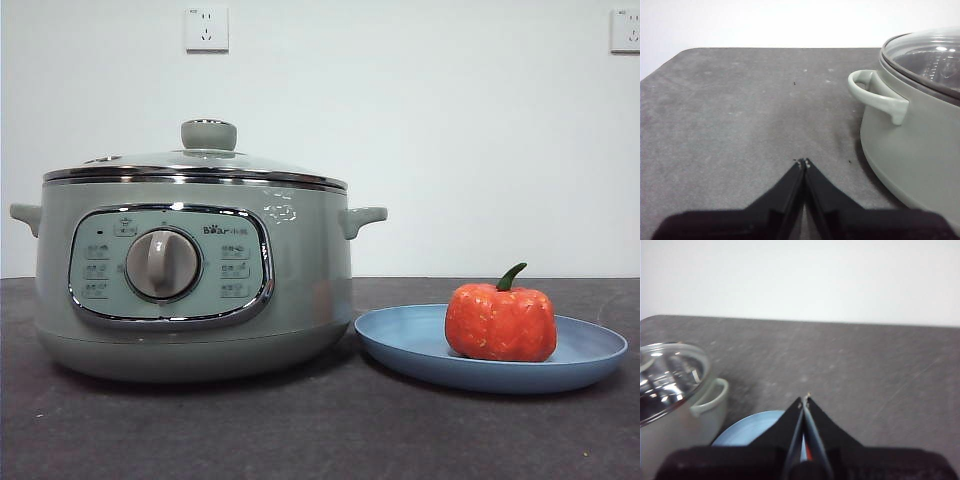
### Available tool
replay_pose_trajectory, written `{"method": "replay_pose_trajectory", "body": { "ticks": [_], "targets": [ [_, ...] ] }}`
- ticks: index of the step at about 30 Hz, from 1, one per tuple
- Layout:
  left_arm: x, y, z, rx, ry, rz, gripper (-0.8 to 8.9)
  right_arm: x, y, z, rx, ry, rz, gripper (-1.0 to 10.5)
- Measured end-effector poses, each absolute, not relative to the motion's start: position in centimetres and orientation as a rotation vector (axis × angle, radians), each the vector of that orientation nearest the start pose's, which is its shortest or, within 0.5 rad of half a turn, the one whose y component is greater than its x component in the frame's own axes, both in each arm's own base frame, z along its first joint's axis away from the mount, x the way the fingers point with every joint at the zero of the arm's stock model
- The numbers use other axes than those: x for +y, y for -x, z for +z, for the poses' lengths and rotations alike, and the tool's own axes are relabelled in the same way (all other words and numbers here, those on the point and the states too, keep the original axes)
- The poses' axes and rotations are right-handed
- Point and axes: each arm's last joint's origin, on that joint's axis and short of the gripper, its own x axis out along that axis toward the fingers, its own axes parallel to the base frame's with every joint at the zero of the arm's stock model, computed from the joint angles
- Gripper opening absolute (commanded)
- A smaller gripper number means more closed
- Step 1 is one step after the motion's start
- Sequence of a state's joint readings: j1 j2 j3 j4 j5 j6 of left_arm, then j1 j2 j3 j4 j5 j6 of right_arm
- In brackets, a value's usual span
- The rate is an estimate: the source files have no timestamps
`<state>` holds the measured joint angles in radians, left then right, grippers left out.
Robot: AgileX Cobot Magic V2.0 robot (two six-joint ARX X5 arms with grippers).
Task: Take the pumpkin out from the steamer,put the pumpkin in the blue plate,close the lid
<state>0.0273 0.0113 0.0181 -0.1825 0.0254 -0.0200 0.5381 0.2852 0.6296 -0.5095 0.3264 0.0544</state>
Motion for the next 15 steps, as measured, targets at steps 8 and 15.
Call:
{"method": "replay_pose_trajectory", "body": {
  "ticks": [8,15],
  "targets": [
    [0.2,-9.6,15.1,0.176,0.025,0.003,-0.03,1.9,-7.9,24.4,0.104,0.034,0.185,0.0],
    [0.2,-9.6,15.1,0.176,0.025,0.004,-0.03,1.4,-9.5,18.1,0.135,0.019,0.218,0.0]
  ]
}}
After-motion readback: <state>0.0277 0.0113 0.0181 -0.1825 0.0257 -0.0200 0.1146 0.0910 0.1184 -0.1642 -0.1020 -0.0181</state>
